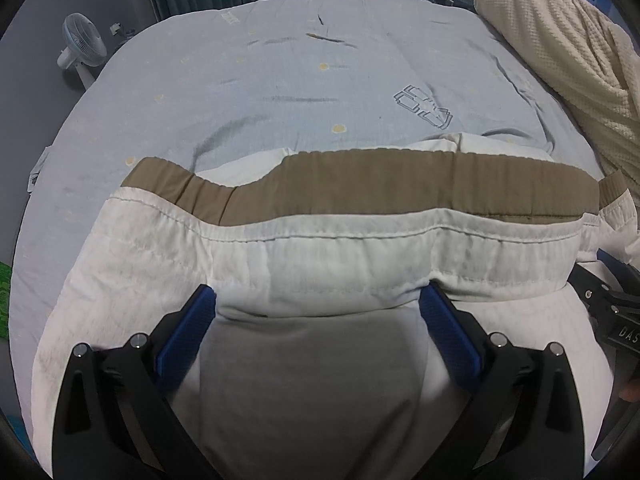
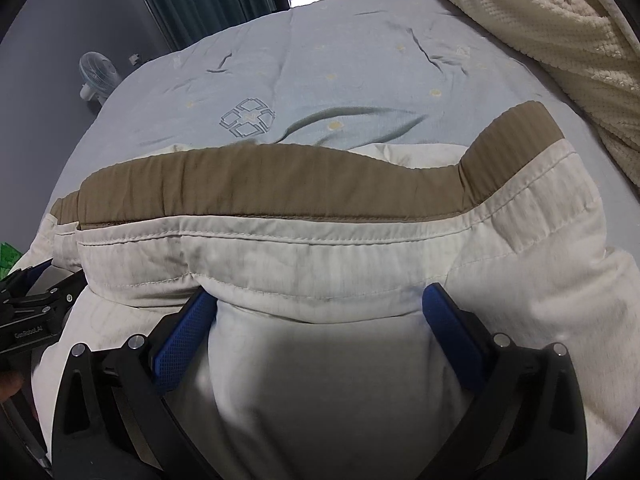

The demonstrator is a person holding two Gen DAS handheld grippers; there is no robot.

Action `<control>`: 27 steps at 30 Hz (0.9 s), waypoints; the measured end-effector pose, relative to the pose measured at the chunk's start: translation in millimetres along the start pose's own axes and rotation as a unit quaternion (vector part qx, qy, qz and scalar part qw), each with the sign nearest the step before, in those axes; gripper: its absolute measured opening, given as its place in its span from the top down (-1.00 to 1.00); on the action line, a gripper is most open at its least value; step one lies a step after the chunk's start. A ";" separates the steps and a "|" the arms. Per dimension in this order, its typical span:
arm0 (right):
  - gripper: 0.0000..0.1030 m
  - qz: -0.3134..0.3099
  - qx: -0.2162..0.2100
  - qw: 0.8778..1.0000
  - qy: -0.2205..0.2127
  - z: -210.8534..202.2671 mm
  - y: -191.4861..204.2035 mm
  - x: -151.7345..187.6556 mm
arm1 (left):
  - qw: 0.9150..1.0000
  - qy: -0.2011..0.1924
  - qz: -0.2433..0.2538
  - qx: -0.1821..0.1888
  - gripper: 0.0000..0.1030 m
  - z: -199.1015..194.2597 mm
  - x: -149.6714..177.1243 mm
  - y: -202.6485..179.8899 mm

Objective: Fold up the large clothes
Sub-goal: 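Grasp the tan hem band with both tools and lift it, then fold the lifted hem over the bundle with both tools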

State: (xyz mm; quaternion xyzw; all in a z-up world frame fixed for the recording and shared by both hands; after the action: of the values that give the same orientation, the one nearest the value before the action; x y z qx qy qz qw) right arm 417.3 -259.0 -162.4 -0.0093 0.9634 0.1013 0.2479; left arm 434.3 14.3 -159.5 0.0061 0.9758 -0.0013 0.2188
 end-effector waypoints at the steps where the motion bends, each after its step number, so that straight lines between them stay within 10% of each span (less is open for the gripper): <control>1: -0.90 0.000 0.000 1.000 0.001 0.3 -0.1 -0.6 | 1.000 0.000 0.000 0.001 -0.90 0.3 0.3 0.4; 17: -0.90 0.005 -0.007 1.000 -0.023 -0.4 -1.1 -0.8 | 1.000 -0.014 -0.007 0.017 -0.90 2.4 3.4 5.8; 22: -0.79 0.030 -0.046 0.995 -0.080 -35.2 -13.9 -0.4 | 0.997 -0.070 -0.019 0.039 -0.88 -25.1 10.7 16.7; 27: -0.78 0.059 0.012 0.993 -0.106 -60.5 -58.3 2.5 | 0.991 -0.128 -0.018 0.026 -0.88 -64.7 20.9 41.0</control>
State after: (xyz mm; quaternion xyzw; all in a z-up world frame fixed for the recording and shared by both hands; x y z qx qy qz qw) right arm 390.3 -328.1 -122.9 0.0614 0.9318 0.1042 0.3422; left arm 388.3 55.8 -109.9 -0.0058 0.9394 -0.0310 0.3414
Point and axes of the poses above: each gripper's, at about its wrist camera, not at the fingertips, and z roughly the way its jaws point, y to its left, x to its underside, the point moved 8 cm from there along z, roughly the way its jaws point
